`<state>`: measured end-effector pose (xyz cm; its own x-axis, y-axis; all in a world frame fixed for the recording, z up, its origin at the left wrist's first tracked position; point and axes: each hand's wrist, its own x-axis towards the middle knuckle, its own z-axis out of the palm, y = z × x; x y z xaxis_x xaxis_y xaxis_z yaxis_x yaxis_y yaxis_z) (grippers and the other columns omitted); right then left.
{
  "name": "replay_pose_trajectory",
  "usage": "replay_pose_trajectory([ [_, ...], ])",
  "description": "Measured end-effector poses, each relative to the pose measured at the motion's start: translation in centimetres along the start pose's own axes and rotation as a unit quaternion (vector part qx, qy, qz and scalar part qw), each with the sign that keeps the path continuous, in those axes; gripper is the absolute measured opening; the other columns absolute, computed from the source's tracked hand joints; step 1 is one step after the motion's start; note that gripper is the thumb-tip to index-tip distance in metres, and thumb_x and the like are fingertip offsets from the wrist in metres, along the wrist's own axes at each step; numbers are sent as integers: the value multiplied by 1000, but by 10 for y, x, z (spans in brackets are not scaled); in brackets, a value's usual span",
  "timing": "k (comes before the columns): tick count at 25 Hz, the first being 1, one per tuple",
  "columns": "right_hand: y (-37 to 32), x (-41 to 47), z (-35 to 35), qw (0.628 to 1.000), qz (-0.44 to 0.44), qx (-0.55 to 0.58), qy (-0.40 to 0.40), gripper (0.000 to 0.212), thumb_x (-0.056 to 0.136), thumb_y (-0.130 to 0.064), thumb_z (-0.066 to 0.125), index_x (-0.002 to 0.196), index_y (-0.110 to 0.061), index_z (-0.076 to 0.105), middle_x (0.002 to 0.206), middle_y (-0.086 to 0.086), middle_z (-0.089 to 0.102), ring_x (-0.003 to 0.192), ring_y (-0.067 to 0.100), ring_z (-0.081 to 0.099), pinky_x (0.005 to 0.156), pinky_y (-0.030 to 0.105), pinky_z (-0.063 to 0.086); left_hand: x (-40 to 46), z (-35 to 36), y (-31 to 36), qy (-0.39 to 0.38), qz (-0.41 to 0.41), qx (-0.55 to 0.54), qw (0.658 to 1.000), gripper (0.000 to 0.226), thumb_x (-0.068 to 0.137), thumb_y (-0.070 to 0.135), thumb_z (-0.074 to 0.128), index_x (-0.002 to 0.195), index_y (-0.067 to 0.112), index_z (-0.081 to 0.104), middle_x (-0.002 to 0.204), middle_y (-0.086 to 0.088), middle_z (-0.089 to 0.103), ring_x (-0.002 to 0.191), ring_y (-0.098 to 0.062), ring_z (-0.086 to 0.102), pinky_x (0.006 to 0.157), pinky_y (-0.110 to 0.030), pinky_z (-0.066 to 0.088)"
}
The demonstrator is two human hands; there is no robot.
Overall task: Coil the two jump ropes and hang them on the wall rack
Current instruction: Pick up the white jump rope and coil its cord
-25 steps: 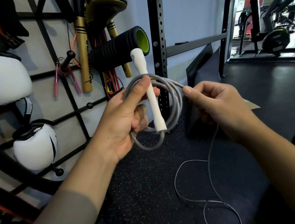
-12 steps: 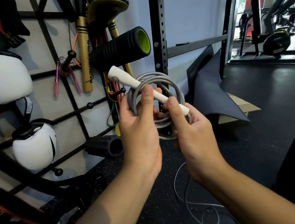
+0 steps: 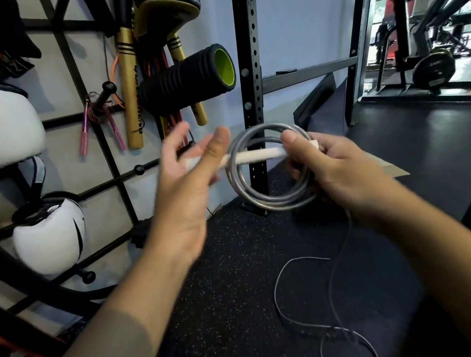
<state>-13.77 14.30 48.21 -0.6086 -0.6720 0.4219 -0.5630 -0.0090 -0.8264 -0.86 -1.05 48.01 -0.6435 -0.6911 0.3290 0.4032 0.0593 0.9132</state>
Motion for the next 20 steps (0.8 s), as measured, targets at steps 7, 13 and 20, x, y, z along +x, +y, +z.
replay_pose_trajectory([
  [7, -3, -6, 10, 958, -80, -195, -195, 48, 97, -62, 43, 84, -24, 67, 67, -4, 63, 61, 11, 57, 62, 35, 47, -7, -7, 27, -273, 17, 442, 854, 73, 56, 65, 84, 123, 45, 61, 113, 20, 75, 106, -1, 71, 102, -36, 53],
  [13, -9, -6, 10, 966, -116, -213, -86, 76, 95, -69, 27, 71, -8, 66, 65, 10, 62, 58, 16, 55, 62, 33, 44, -3, -7, 16, -301, -83, 417, 854, 41, 74, 46, 85, 97, 16, 69, 54, 1, 65, 47, -15, 62, 61, -38, 60],
  [20, -2, -5, 5, 972, -109, -202, -60, 68, 103, -56, 40, 46, -19, 43, 42, -7, 41, 41, 11, 38, 48, 19, 31, -6, -8, 8, -356, -51, 344, 867, 28, 77, 50, 79, 95, 29, 74, 54, 5, 57, 44, -9, 48, 45, -23, 43],
])
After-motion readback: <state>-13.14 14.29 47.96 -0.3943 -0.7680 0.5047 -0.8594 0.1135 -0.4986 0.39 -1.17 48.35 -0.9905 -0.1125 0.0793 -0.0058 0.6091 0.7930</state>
